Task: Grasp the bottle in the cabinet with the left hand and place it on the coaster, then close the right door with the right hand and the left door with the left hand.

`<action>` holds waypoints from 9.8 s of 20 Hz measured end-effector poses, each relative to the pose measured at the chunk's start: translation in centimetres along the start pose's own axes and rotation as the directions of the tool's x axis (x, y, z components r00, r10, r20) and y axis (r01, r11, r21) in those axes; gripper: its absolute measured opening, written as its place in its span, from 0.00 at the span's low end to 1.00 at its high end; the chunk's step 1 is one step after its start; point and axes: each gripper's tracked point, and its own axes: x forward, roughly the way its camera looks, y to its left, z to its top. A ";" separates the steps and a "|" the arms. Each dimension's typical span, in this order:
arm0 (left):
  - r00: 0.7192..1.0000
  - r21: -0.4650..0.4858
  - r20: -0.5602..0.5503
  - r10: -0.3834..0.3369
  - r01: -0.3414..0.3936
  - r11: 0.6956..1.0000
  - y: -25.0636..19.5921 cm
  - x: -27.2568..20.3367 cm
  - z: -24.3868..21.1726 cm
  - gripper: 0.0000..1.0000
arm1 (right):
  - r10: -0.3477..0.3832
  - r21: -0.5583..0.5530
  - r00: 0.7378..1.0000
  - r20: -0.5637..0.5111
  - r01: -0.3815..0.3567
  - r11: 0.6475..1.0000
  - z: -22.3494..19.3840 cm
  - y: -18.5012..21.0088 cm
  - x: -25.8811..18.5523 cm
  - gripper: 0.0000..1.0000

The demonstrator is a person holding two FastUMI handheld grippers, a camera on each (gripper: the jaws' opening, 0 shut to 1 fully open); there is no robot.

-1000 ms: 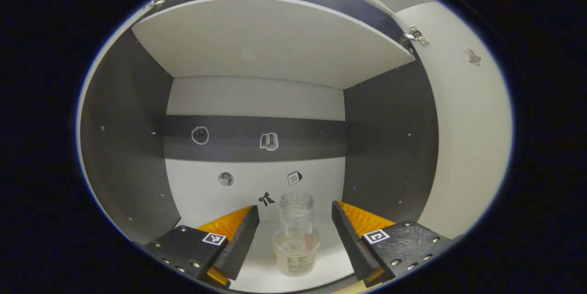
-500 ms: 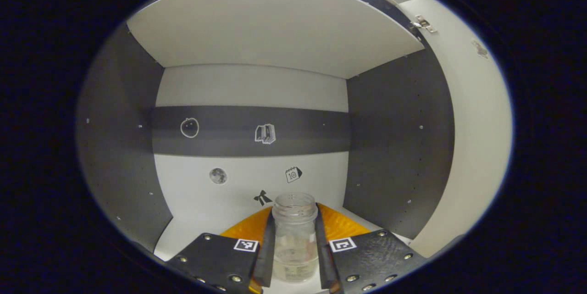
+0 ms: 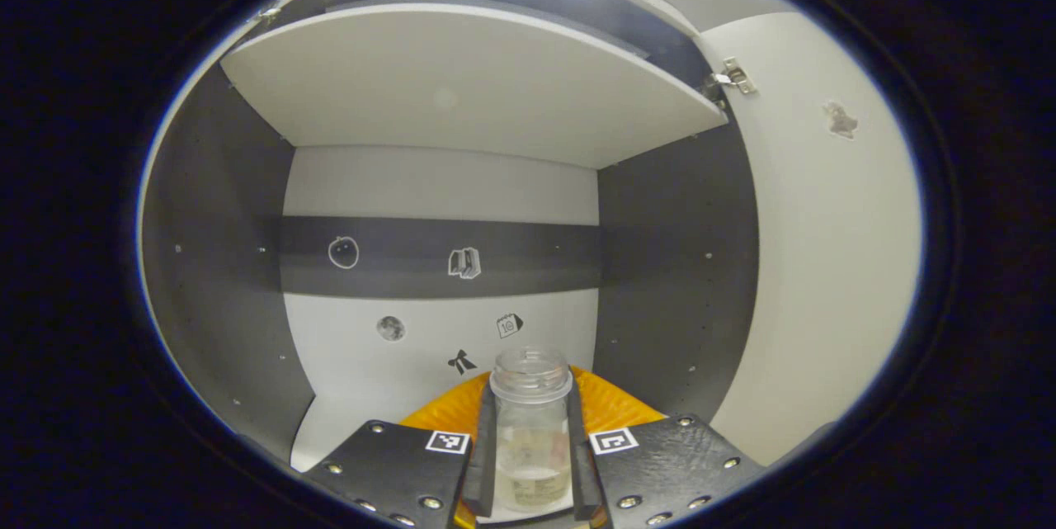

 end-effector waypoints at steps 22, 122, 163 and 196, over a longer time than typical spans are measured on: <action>0.992 -0.175 -0.092 -0.086 0.068 0.982 -3.6 -17.1 -14.6 0.39 | 0.084 -0.045 0.996 -0.015 -0.085 0.995 0.9 2.0 -5.2 0.96; 0.861 -0.084 -0.038 0.507 -0.508 0.857 6.2 -42.0 -3.2 0.91 | 0.675 -0.085 0.731 -0.098 -0.682 0.726 1.0 26.2 -12.6 0.92; 0.947 0.004 0.036 0.318 -0.319 0.948 24.5 -37.6 3.7 0.91 | 0.554 -0.003 0.823 -0.128 -0.559 0.829 -3.0 22.2 -13.9 0.95; 0.903 -0.010 0.034 0.427 -0.427 0.904 5.3 -28.9 4.7 0.91 | 0.579 0.005 0.807 -0.118 -0.583 0.813 0.1 12.5 -4.4 0.92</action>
